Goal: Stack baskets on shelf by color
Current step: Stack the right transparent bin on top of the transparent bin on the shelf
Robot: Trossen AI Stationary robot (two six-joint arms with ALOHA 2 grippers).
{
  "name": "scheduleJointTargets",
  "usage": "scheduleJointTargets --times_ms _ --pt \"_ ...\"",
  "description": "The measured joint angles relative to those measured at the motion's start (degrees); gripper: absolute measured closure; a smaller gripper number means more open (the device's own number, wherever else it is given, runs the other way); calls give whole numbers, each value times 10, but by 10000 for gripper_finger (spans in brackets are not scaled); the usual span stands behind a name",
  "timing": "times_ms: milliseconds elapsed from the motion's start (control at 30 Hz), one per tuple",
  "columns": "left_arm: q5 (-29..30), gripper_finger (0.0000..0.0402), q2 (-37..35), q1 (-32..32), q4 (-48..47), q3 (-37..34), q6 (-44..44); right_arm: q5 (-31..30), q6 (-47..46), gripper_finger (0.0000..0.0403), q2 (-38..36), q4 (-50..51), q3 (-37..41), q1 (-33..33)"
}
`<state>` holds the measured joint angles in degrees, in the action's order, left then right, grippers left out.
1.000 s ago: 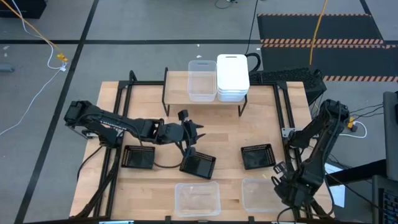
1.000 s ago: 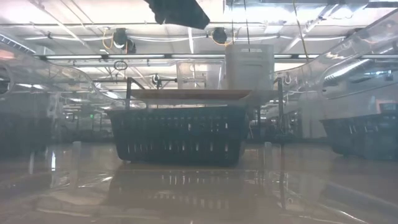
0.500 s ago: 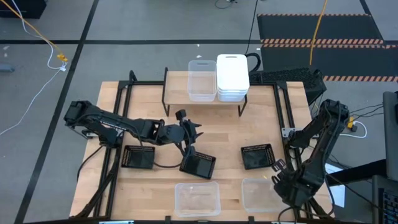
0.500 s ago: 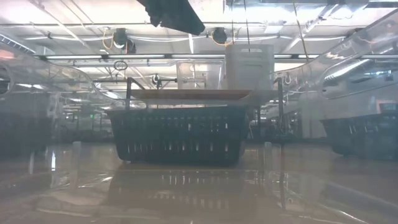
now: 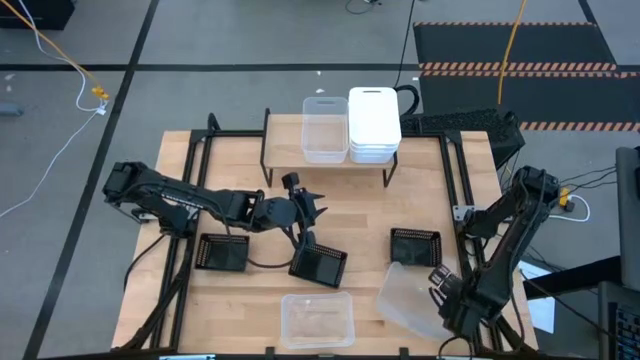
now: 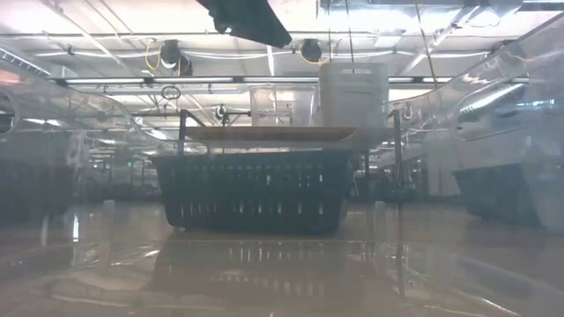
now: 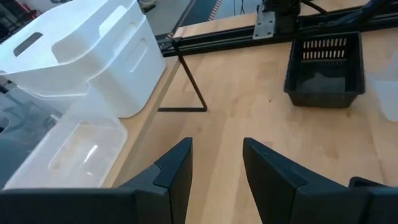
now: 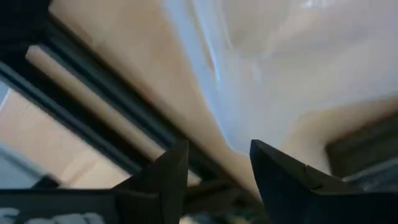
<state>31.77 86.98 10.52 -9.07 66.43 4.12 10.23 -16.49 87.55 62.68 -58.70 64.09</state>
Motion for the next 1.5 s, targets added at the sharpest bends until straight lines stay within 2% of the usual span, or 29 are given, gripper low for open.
scheduleJointTargets --times_ms 67,267,333,433,533,633,800,900,1000,1100,1200,1300,1400,1500 --pt "0 256 0 0 -4 0 -1 -46 -9 243 1 -68 -1 -3" --pt "2 256 0 1 -15 0 -18 -88 -4 268 6 -184 0 0" --pt "3 256 0 1 -15 0 -22 -94 -21 278 15 -193 7 2" --pt "3 256 0 4 -15 0 -28 -135 -63 302 20 -189 12 11" --pt "3 257 0 5 -11 0 -28 -146 -86 348 9 -217 7 10" --pt "3 257 0 5 -7 0 -22 -131 -79 393 4 -225 3 0" --pt "9 257 0 4 3 0 -18 -127 -84 400 -33 -261 -23 -30" --pt "36 257 0 5 -2 0 -54 -127 -63 400 -70 -289 -39 -58" --pt "106 257 0 5 -39 0 -115 -112 -21 401 -112 -341 -57 -95" --pt "160 257 -20 5 -103 0 -159 -101 29 401 -155 -351 -77 -143" --pt "190 257 -59 4 -159 4 -181 -145 92 402 -191 -349 -113 -206" --pt "220 257 -112 4 -167 5 -171 -195 119 402 -210 -314 -162 -299" --pt "242 257 -170 -1 -158 6 -137 -186 172 402 -205 -292 -210 -404" --pt "230 257 -200 -19 -160 7 -115 -163 243 402 -189 -289 -260 -500"
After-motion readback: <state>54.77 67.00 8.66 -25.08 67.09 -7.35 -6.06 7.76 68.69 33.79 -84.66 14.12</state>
